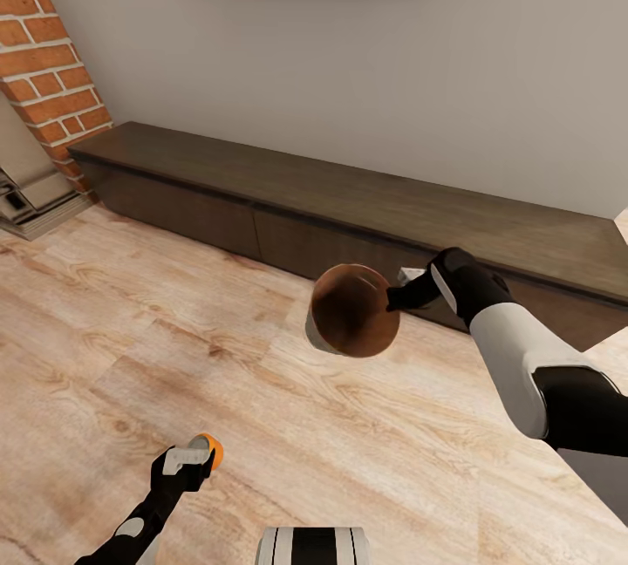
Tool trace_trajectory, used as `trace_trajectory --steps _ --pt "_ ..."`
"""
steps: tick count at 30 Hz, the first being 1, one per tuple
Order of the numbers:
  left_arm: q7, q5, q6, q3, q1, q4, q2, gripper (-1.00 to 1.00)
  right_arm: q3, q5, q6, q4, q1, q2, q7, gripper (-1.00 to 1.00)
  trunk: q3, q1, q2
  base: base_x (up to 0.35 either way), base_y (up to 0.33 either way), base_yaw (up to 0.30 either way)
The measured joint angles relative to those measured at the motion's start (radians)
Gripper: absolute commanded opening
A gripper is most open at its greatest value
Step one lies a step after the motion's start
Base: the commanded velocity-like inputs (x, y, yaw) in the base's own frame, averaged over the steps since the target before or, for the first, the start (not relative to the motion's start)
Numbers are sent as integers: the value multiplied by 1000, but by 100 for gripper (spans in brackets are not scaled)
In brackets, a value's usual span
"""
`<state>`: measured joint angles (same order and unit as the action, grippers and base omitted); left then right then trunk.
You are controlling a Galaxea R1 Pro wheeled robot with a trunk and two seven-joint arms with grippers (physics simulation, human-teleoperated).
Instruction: Put the three can of soda from the living room inside the tash can in the kitchen.
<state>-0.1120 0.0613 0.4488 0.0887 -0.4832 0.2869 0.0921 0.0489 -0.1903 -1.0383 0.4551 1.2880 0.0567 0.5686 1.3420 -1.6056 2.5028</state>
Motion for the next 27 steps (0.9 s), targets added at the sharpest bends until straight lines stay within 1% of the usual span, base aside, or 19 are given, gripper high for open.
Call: trace_trajectory --steps 1,2,3,5,6,7,8,10,11,12,15,17,19,21,24,27 --pt "0 0 0 0 0 0 0 100 2 -30 7 0 0 0 -1 -100 0 0 0 0 0 0" --pt "0 0 0 0 0 0 0 100 3 -39 9 0 0 0 -1 -100 0 0 0 0 0 0" --pt "0 0 0 0 0 0 0 100 3 -26 6 0 0 0 1 -100 0 0 0 0 0 0" --pt "0 0 0 0 0 0 0 100 -1 23 -5 0 0 0 5 -100 0 0 0 0 0 0" --pt "0 0 -1 0 0 0 0 100 -2 37 -7 1 -1 0 5 -100 0 0 0 0 0 0" --pt "0 0 -1 0 0 0 0 100 -2 39 -8 1 -1 0 6 -100 4 0 0 0 0 0" --pt "1 0 -1 0 0 0 0 100 0 26 -6 0 -1 0 5 -100 8 -1 0 0 0 0" --pt "1 0 -1 0 0 0 0 100 3 -14 4 0 -1 1 2 -100 15 -2 1 0 0 0" --pt "1 0 -1 0 0 0 0 100 4 -23 5 0 -2 1 2 -100 19 -2 1 0 0 0" --pt "1 0 -1 0 0 0 0 100 4 -18 4 0 -2 0 2 -100 23 -3 1 0 0 0" --pt "1 1 -1 -1 0 -1 0 100 1 21 -5 0 -2 0 5 -100 35 -4 2 0 0 0" --pt "2 2 -1 -1 0 -1 0 100 2 14 -3 0 -3 0 5 -100 42 -5 3 0 0 0" --pt "2 0 -1 -1 0 0 0 100 5 -14 3 0 -3 -1 2 -100 43 -5 3 0 0 0" --pt "1 -1 -1 0 0 1 0 100 4 -9 2 0 -3 0 3 -100 43 -5 3 0 0 0" --pt "1 0 -1 -1 0 0 0 100 3 15 -4 1 -4 0 5 -100 43 -5 3 97 0 0" --pt "1 3 -1 -2 0 -1 0 100 4 -3 0 1 -4 0 3 -100 43 -5 3 218 0 0"
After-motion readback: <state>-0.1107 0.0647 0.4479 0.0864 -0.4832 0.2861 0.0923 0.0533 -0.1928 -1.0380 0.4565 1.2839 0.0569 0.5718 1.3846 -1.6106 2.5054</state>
